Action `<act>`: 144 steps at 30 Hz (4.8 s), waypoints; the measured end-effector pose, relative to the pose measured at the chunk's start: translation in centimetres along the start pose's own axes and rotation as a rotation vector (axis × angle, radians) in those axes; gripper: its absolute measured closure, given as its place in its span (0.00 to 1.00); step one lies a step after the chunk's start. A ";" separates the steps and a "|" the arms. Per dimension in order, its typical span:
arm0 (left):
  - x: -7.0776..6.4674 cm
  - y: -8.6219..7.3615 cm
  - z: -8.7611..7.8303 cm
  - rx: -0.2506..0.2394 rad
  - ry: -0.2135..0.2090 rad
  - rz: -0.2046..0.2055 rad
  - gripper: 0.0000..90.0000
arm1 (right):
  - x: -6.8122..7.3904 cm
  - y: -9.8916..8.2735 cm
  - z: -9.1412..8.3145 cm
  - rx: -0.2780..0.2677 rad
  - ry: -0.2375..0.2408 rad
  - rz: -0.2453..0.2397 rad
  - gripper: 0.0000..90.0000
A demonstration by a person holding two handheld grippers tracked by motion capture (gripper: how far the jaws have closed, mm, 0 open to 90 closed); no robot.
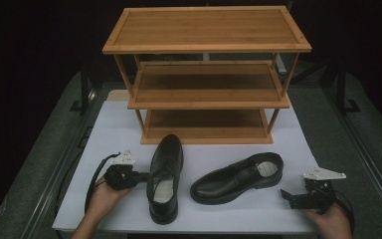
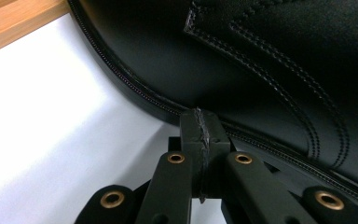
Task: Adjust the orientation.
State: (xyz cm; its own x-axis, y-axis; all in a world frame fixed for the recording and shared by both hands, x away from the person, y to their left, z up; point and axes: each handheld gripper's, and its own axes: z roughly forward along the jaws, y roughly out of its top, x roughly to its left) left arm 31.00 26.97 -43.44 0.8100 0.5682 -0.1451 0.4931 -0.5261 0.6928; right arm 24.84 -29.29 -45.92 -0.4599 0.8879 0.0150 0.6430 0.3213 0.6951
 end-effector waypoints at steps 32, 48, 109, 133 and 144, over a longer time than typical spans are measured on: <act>-0.1 0.9 -1.1 -0.067 0.012 0.002 0.79 | 0.0 0.0 0.0 -0.003 0.000 -0.003 0.00; -1.3 5.7 -3.5 -0.144 0.025 0.057 0.50 | 0.0 0.1 0.0 0.007 0.003 0.004 0.00; -13.7 20.9 12.5 0.077 -0.187 0.327 1.00 | 2.1 4.4 -3.3 -0.117 0.253 -0.049 1.00; -14.0 20.1 12.3 0.107 -0.148 0.345 1.00 | 1.3 7.8 0.1 -0.112 0.269 -0.035 1.00; -13.5 19.8 11.9 0.103 -0.149 0.334 1.00 | 1.4 10.4 2.9 -0.117 0.291 -0.032 1.00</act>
State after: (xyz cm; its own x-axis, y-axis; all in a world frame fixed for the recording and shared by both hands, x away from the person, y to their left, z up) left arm 33.59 1.35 -36.16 0.9649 0.2609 -0.0296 0.2177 -0.7318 0.6458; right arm 32.62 -23.73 -40.73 -0.6460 0.7405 0.1852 0.5581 0.2927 0.7764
